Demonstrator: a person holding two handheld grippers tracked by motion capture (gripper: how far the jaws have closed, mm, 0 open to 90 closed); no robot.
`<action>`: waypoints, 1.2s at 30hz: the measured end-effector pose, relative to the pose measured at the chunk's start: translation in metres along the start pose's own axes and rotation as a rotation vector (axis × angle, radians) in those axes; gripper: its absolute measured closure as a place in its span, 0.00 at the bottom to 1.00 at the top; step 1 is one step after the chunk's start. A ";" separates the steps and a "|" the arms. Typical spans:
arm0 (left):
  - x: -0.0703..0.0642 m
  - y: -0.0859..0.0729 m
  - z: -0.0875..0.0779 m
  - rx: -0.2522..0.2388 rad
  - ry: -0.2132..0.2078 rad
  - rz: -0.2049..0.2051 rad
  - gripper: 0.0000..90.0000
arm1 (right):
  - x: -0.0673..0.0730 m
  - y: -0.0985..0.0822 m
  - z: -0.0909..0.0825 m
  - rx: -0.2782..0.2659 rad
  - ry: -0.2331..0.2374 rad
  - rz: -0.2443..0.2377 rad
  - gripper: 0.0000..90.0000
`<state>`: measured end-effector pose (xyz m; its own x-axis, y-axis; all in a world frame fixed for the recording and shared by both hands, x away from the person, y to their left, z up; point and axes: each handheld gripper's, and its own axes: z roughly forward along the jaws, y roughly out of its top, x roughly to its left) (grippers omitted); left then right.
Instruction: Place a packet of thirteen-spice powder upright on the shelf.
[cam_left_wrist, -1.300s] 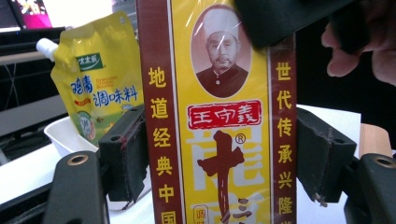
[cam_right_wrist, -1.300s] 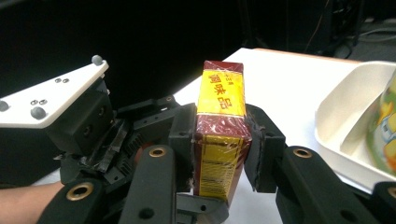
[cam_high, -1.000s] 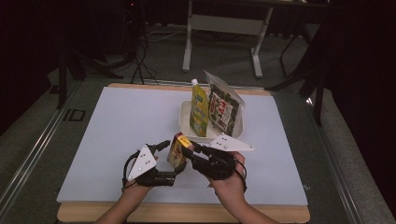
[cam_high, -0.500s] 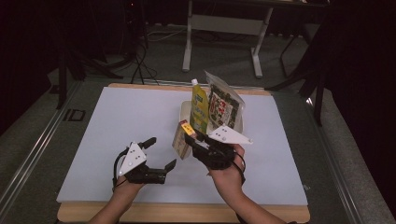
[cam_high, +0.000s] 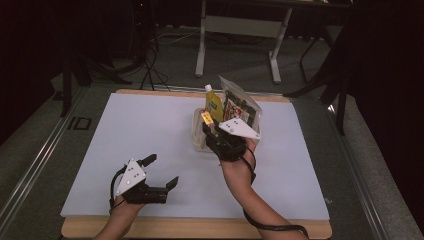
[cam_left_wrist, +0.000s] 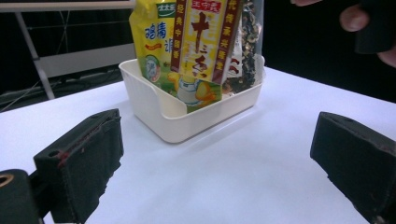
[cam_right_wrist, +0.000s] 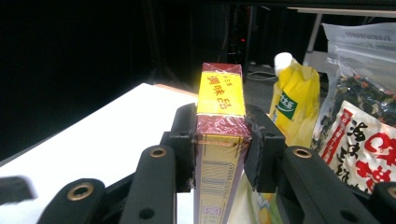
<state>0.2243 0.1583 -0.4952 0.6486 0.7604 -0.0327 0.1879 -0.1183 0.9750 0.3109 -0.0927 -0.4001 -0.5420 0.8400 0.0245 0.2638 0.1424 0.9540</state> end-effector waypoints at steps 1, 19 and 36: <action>0.000 -0.001 0.000 -0.003 -0.002 0.001 0.03 | -0.001 0.000 0.004 0.001 -0.014 -0.002 0.75; -0.004 -0.004 0.003 0.012 -0.029 0.026 0.03 | 0.004 0.001 0.074 0.055 -0.153 -0.014 0.75; -0.006 -0.005 0.005 0.011 -0.047 0.042 0.03 | 0.006 0.002 0.105 0.080 -0.214 0.120 0.74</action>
<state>0.2227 0.1510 -0.5009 0.6898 0.7240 -0.0028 0.1682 -0.1565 0.9733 0.3919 -0.0328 -0.4295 -0.3242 0.9438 0.0646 0.3827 0.0684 0.9213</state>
